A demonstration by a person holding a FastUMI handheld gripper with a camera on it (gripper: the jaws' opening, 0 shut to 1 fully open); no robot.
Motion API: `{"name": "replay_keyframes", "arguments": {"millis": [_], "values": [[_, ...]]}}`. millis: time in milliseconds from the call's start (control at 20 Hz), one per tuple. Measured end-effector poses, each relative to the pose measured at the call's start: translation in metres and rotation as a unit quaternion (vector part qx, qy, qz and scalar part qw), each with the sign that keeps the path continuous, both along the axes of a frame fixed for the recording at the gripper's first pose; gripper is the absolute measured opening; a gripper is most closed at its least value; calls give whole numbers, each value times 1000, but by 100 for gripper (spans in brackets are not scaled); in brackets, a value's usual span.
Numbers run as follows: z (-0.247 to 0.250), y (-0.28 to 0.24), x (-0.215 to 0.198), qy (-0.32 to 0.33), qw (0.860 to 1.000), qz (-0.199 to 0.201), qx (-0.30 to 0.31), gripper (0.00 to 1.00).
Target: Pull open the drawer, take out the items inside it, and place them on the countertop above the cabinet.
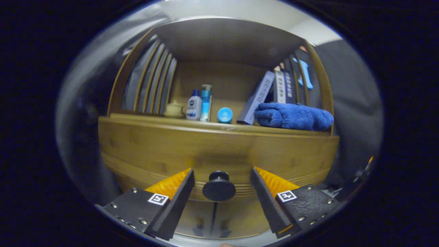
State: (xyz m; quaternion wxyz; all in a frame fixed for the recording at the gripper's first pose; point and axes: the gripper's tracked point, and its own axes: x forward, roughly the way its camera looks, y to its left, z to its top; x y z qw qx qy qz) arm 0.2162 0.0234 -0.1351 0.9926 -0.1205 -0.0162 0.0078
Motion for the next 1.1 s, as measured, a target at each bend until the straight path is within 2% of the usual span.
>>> {"name": "replay_keyframes", "arguments": {"millis": [100, 250, 300, 400, 750, 900, 1100], "values": [[-5, 5, 4, 1, 1000, -3, -17, 99], [-12, 9, 8, 13, 998, -1, 58, 99], [-8, 10, 7, 6, 998, 2, 66, 99], [-9, 9, 10, -4, 999, 3, 52, 99], [0, 9, 4, -14, 997, 1, 74, 98], [16, 12, -17, -14, 997, 5, 79, 98], [31, 20, -69, 13, 995, 14, 96, 98]]}}
